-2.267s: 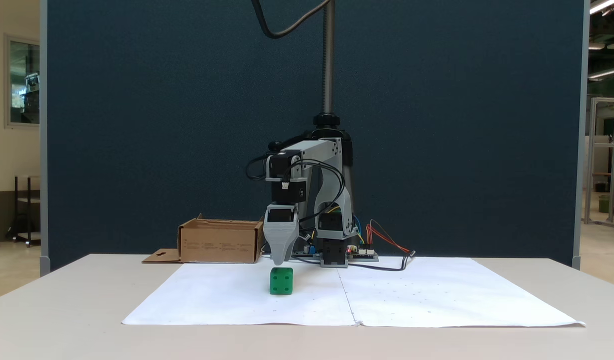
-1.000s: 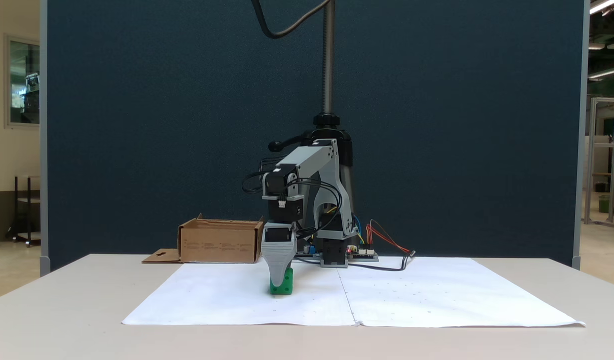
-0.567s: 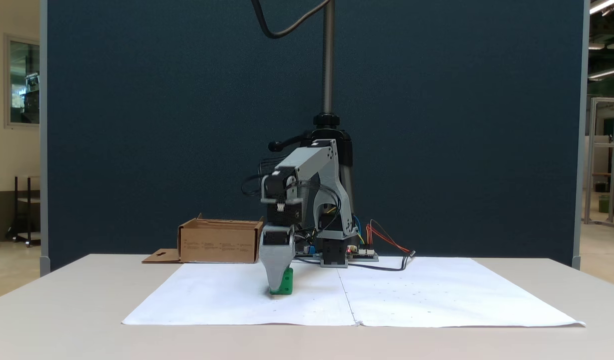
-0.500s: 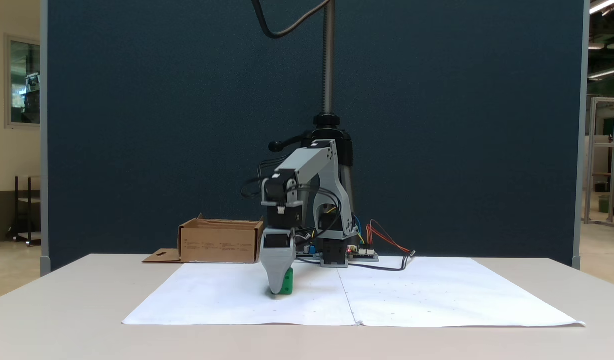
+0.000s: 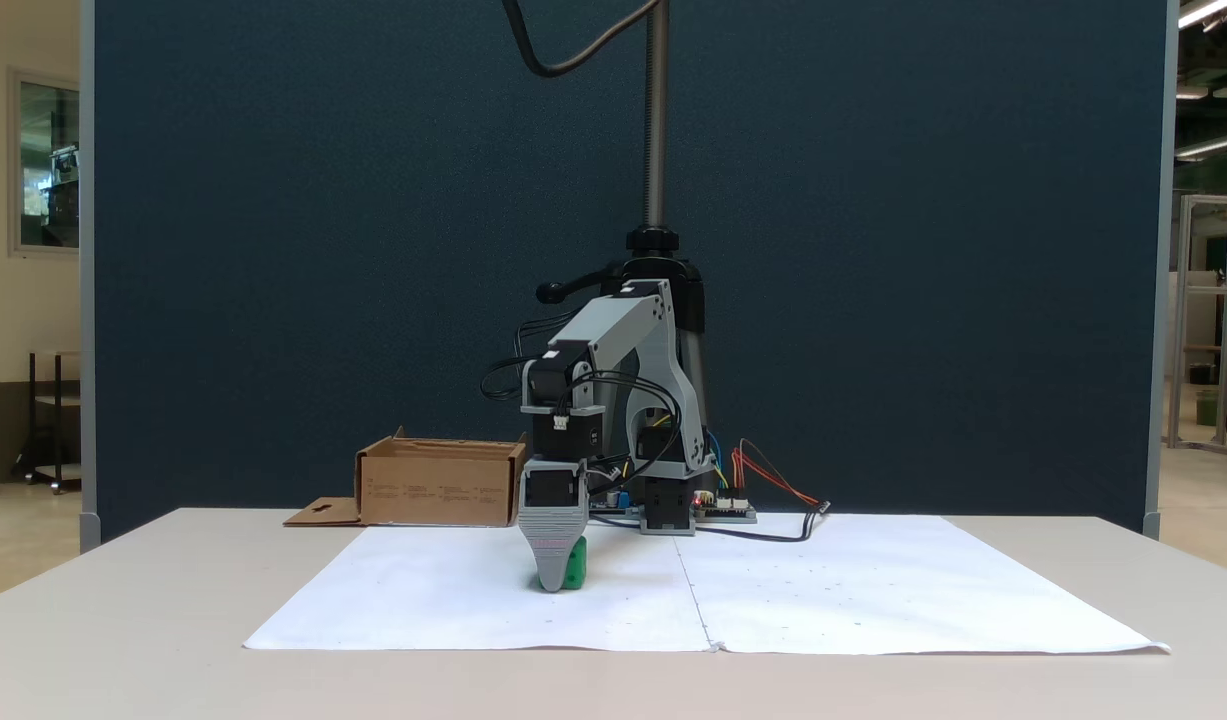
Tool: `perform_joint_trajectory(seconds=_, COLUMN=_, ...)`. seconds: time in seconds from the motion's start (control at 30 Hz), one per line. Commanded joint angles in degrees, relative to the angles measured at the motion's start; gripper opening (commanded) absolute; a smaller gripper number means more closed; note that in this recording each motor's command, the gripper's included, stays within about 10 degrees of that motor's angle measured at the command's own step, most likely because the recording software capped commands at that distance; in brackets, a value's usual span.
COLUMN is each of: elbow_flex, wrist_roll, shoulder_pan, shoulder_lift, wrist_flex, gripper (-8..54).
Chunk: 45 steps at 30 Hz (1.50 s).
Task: Grasp a green dice and put it in the bin.
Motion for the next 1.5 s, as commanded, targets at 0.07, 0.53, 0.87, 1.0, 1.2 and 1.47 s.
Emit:
perform_joint_trajectory(seconds=0.07, elbow_flex=0.09, wrist_roll=-5.19, shoulder_pan=0.97, shoulder_lift=1.05, wrist_flex=-1.67, gripper=11.9)
perform_joint_trajectory(seconds=0.53, elbow_flex=0.09, wrist_roll=0.70, shoulder_pan=-0.88, shoulder_lift=12.66, wrist_flex=3.78, gripper=11.9)
perform_joint_trajectory(seconds=0.87, elbow_flex=-11.43, wrist_roll=9.23, shoulder_pan=-8.88, shoulder_lift=19.25, wrist_flex=16.79, gripper=11.9)
perform_joint_trajectory(seconds=1.0, elbow_flex=-13.89, wrist_roll=9.32, shoulder_pan=-9.14, shoulder_lift=19.25, wrist_flex=18.37, gripper=11.9)
perform_joint_trajectory(seconds=1.2, elbow_flex=-18.63, wrist_roll=9.23, shoulder_pan=-4.48, shoulder_lift=19.25, wrist_flex=19.95, gripper=11.9)
perform_joint_trajectory(seconds=1.47, elbow_flex=-23.38, wrist_roll=8.35, shoulder_pan=15.82, shoulder_lift=18.81, wrist_flex=20.39, gripper=11.9)
